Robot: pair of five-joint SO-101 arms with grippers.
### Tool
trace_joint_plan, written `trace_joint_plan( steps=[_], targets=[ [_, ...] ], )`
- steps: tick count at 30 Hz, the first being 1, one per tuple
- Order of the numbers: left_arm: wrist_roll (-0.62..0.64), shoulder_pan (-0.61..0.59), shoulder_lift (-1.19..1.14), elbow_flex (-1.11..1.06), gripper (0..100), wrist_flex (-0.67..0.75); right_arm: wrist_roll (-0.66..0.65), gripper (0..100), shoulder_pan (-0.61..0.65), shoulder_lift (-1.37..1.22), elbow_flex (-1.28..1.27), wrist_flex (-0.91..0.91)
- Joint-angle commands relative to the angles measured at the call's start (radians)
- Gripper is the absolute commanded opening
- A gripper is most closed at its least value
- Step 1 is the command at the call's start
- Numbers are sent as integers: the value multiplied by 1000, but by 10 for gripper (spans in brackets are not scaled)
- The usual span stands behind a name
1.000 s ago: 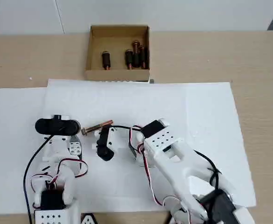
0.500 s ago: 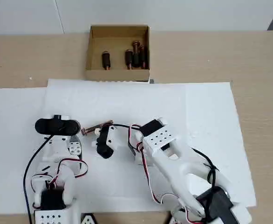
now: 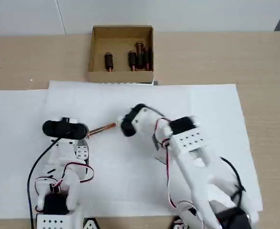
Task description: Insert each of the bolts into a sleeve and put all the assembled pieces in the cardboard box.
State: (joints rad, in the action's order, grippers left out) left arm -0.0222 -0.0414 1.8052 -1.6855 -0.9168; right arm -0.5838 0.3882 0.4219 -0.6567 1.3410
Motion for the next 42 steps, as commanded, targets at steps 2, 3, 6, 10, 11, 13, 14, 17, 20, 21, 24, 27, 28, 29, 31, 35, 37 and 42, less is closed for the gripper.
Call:
trace_joint_plan(
  steps=[2,3,6,10,11,13,14,17,20,21,24,27,28,29,31,35,37,42],
  targets=[
    [2,9,9,5,6,29,149,3,-62,182,103,154],
    [2,9,9,5,6,29,183,4,-73,222,103,176],
    [0,8,9,5,6,29,250,4,-127,340,103,236],
    [0,8,9,5,6,29,262,5,-236,493,103,309],
    [2,8,9,5,6,29,262,5,-268,527,103,320],
    [6,9,9,13,6,34,259,6,-332,581,100,332],
    [8,9,11,28,6,35,258,6,-367,605,100,332],
    [63,9,5,116,6,29,258,7,-453,651,100,332],
    [127,15,2,223,6,-8,258,5,-507,667,100,332],
    [141,15,-6,262,6,-37,258,5,-522,670,100,332],
    [196,11,-87,367,6,-114,258,5,-552,670,100,332],
    [292,12,-249,493,6,-150,258,5,-565,670,100,332],
    [324,14,-318,542,6,-153,259,5,-565,670,100,331],
    [350,14,-385,590,6,-153,261,5,-565,670,100,328],
    [396,15,-539,699,6,-155,262,5,-564,668,100,325],
    [489,15,-821,920,6,-201,265,4,-564,665,100,323],
    [526,15,-950,1027,6,-261,265,4,-564,667,100,323],
    [646,8,-1206,1201,6,-373,267,4,-565,671,100,323]
  ],
)
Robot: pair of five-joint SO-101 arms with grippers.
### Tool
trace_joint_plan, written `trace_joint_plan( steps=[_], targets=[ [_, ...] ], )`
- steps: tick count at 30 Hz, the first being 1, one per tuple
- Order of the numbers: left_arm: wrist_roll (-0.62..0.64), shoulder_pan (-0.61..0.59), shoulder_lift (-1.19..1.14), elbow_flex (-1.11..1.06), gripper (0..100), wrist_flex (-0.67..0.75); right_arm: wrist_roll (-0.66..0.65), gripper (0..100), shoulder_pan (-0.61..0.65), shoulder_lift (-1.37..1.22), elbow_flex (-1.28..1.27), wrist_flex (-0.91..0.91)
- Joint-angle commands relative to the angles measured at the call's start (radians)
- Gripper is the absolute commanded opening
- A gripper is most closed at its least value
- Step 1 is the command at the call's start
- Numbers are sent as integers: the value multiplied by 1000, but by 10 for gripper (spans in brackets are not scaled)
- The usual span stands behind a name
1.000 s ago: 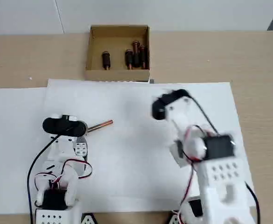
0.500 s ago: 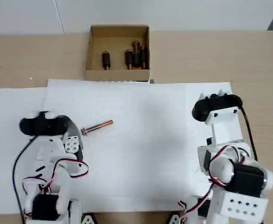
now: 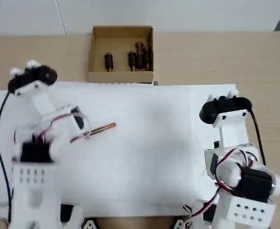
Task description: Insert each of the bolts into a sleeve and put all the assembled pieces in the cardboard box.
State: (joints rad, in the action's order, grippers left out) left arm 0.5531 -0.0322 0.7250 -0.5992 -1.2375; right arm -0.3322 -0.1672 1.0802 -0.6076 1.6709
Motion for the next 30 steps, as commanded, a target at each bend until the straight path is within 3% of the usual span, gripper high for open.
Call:
trace_joint_plan(
  steps=[1,8,15,22,30],
  targets=[
    [114,3,-164,139,7,-71,15,4,-10,13,51,-5],
    [387,8,-350,216,7,-101,15,4,-10,13,49,-5],
    [442,18,-393,214,14,-120,15,4,-12,15,-51,-50],
    [508,158,-394,214,191,-203,17,4,-12,15,-54,-81],
    [554,186,-408,208,192,-195,15,4,-12,15,-52,-84]
  ],
)
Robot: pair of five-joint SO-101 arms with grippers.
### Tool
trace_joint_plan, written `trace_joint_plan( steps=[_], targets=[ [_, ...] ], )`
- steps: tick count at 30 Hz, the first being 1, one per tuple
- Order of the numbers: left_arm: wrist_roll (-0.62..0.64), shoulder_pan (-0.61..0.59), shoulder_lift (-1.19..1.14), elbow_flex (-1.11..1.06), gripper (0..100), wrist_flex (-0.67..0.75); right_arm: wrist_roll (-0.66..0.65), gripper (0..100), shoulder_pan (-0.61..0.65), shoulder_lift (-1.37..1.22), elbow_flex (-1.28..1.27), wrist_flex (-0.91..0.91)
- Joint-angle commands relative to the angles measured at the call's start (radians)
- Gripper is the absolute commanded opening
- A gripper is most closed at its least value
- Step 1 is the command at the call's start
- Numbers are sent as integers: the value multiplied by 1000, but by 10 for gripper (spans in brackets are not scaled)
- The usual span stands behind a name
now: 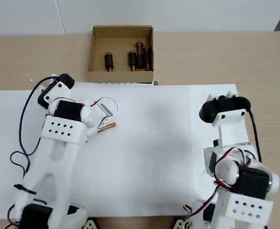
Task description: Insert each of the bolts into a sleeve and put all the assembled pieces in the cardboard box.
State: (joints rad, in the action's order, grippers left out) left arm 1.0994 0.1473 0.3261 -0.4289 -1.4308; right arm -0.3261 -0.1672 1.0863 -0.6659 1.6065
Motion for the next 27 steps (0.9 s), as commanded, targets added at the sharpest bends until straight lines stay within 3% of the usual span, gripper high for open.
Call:
trace_joint_plan(
  steps=[1,13,20,27],
  targets=[
    [8,6,-26,38,192,-2,9,4,-12,8,6,-19],
    [3,-28,-272,99,189,-25,9,4,-12,8,6,-12],
    [2,-32,-299,99,3,-68,9,4,-12,8,6,-12],
    [-11,-121,-310,96,7,-25,9,4,-12,8,6,-19]
  ],
)
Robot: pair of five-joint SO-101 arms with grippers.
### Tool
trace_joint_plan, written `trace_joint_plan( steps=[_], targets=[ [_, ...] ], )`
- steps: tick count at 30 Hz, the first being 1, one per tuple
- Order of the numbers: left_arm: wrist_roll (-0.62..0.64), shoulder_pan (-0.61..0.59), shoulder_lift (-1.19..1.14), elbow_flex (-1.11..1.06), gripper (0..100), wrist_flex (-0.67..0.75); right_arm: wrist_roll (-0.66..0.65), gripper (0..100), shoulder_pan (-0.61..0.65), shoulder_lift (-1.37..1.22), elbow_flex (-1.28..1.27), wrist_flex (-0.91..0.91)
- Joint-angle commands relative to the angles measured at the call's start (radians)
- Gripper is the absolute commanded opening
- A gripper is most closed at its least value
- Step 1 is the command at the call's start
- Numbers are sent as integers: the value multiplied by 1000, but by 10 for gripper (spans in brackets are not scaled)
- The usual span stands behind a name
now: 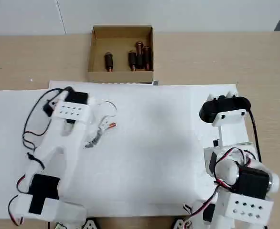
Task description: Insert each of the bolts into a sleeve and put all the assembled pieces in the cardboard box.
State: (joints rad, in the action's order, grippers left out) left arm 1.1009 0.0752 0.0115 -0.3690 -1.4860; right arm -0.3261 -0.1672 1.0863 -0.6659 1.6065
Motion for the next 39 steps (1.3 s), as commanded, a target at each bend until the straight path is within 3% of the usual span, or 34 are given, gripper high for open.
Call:
trace_joint_plan(
  steps=[1,9,16,23,29,39],
  targets=[
    [-29,-68,5,36,7,41,9,4,-12,8,6,-19],
    [-75,-97,-3,35,7,68,9,4,-5,8,6,-19],
    [-72,-103,-175,42,7,64,9,4,-8,8,6,-10],
    [-72,-118,-215,186,6,75,9,4,-10,8,6,-7],
    [-77,-141,-216,266,6,176,9,4,-5,8,6,-7],
    [-75,-78,-207,280,7,87,9,4,-5,8,6,-10]
  ],
)
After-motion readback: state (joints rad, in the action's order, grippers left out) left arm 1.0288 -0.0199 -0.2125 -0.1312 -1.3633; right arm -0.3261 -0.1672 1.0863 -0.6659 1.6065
